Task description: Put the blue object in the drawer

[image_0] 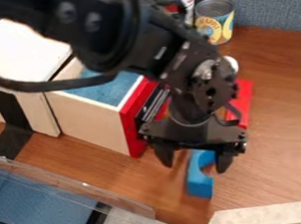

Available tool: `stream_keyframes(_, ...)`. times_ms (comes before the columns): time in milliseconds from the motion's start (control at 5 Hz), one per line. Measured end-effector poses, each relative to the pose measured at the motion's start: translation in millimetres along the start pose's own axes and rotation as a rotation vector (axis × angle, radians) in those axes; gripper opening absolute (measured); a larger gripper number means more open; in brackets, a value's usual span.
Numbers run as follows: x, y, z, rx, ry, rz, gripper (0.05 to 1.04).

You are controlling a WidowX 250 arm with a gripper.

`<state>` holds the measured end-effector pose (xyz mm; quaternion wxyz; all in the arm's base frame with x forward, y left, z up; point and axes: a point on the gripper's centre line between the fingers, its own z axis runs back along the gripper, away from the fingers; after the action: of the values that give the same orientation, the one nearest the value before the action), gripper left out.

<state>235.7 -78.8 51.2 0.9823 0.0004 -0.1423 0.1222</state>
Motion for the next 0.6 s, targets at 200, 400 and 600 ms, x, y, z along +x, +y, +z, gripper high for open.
stream_keyframes(200,0.2,-6.9,-9.6,0.0,0.003,0.019,1.001)
stream_keyframes(400,1.2,-11.5,-19.0,0.005,-0.003,0.049,1.001)
stream_keyframes(600,0.0,-11.9,-25.0,0.017,0.013,0.058,1.001)
